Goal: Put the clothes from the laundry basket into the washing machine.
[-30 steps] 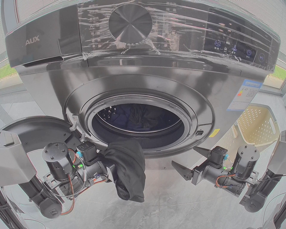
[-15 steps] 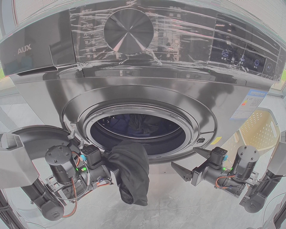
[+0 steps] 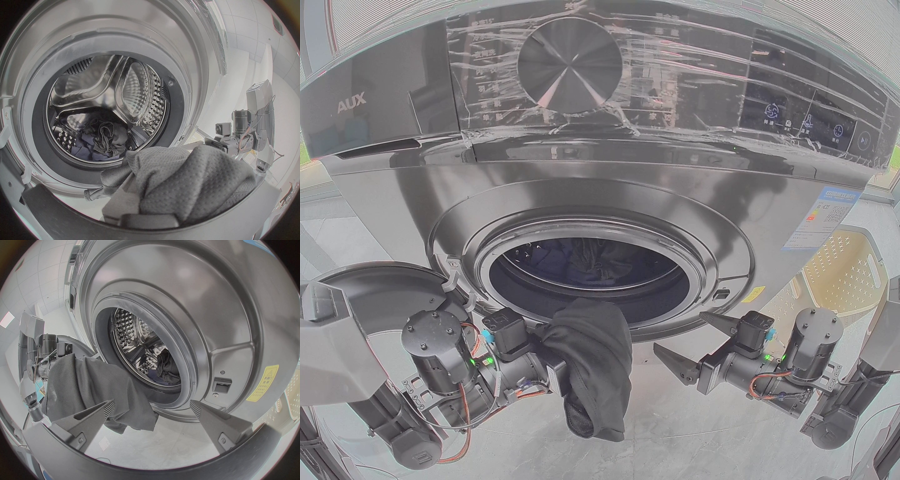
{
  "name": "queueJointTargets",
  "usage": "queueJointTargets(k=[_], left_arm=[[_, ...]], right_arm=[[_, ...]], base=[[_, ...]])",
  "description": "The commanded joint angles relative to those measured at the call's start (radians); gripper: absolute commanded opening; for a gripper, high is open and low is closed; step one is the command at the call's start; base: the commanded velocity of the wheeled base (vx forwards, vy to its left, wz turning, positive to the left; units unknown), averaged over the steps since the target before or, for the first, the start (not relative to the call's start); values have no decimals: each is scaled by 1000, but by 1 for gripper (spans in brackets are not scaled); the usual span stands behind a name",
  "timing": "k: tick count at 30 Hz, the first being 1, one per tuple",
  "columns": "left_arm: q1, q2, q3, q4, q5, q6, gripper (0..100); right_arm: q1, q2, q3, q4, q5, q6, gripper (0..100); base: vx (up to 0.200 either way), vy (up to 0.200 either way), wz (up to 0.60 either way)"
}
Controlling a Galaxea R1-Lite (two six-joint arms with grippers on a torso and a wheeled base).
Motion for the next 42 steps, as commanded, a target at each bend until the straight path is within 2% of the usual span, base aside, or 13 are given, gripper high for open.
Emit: queueJointTargets(k=[1, 5, 12, 15, 18, 21, 22, 23, 26, 27, 30, 34, 42], left_arm=[[-1, -13, 14, -1, 0, -3, 0], [-12, -5, 29, -1, -1, 0, 0], [-26, -1, 40, -2, -1, -1, 0], [-43, -16, 49, -2, 0, 9, 0], [-118, -71, 75, 3, -1, 11, 0], [-130, -65, 78, 3, -1, 11, 0], [-139, 25, 23, 1, -1, 19, 0], [-135, 56, -16, -1, -1, 19, 0], [-132, 73, -43, -1, -1, 15, 0], [-76, 131, -129, 1, -11, 3, 0], [-35, 174, -180, 3, -15, -8, 0], [-23, 260, -238, 3, -12, -23, 0], [23, 418, -522, 15, 11, -35, 0]], right_arm=[[3, 2, -2, -1, 0, -1, 100], [3, 5, -2, -1, 0, 1, 100], [3, 8, 1, -1, 0, 1, 100], [4, 12, 3, -1, 0, 2, 100], [23, 8, 1, -1, 0, 4, 100], [26, 8, -2, -1, -1, 4, 100], [38, 12, 1, -1, -27, 7, 100], [44, 12, 3, -1, -32, 14, 100], [46, 12, 3, -1, -32, 19, 100], [50, 11, 4, -1, -35, 24, 100], [61, 11, 9, -1, -35, 24, 100], [59, 11, 9, -1, -35, 24, 100], [64, 11, 73, -1, -31, 22, 100]], base=[[0, 0, 0], [0, 0, 0], [171, 0, 0], [0, 0, 0], [0, 0, 0], [0, 0, 0], [0, 0, 0], [0, 0, 0], [0, 0, 0], [0, 0, 0], [0, 0, 0], [0, 0, 0], [0, 0, 0]])
